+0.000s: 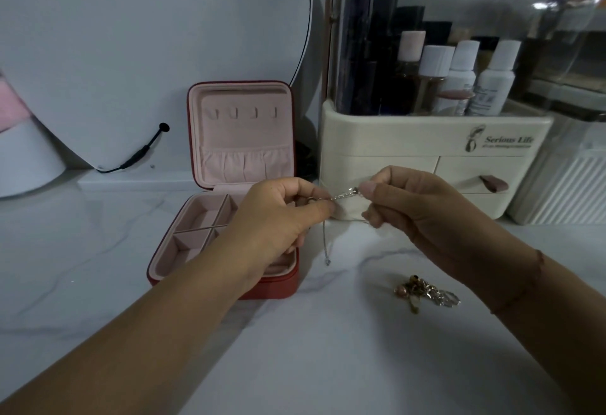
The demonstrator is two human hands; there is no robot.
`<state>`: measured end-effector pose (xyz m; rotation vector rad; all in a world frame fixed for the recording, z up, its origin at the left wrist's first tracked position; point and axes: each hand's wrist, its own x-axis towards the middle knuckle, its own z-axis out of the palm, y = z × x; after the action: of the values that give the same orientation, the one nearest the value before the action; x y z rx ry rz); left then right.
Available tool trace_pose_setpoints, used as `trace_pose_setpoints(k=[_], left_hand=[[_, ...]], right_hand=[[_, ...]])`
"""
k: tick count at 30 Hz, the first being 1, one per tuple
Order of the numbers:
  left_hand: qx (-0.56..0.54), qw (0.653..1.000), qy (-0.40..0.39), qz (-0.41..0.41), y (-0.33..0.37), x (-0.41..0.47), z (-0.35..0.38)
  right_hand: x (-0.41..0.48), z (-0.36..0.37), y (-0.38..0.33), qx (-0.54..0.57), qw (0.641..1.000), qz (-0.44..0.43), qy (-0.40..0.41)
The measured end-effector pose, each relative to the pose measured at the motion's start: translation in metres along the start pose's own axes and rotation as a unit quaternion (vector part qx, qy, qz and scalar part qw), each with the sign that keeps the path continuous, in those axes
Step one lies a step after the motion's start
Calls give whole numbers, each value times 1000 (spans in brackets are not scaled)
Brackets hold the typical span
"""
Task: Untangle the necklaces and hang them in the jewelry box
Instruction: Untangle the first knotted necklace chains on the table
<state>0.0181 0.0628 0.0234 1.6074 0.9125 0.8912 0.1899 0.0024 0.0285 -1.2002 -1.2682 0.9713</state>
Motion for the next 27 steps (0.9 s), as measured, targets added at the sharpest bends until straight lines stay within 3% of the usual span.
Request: trace_pose_setpoints(k=[17,21,27], left_hand=[[-69,996,-50,10,3,0,-7],[-146,986,-76,10,2,2,-8],[-311,943,-123,-9,6,8,-17]], right_hand=[[-3,-11,-10,-55,997,30,36],[-4,-11,-12,-27,999,30,12],[-4,-15,-13,-54,997,48,-22]])
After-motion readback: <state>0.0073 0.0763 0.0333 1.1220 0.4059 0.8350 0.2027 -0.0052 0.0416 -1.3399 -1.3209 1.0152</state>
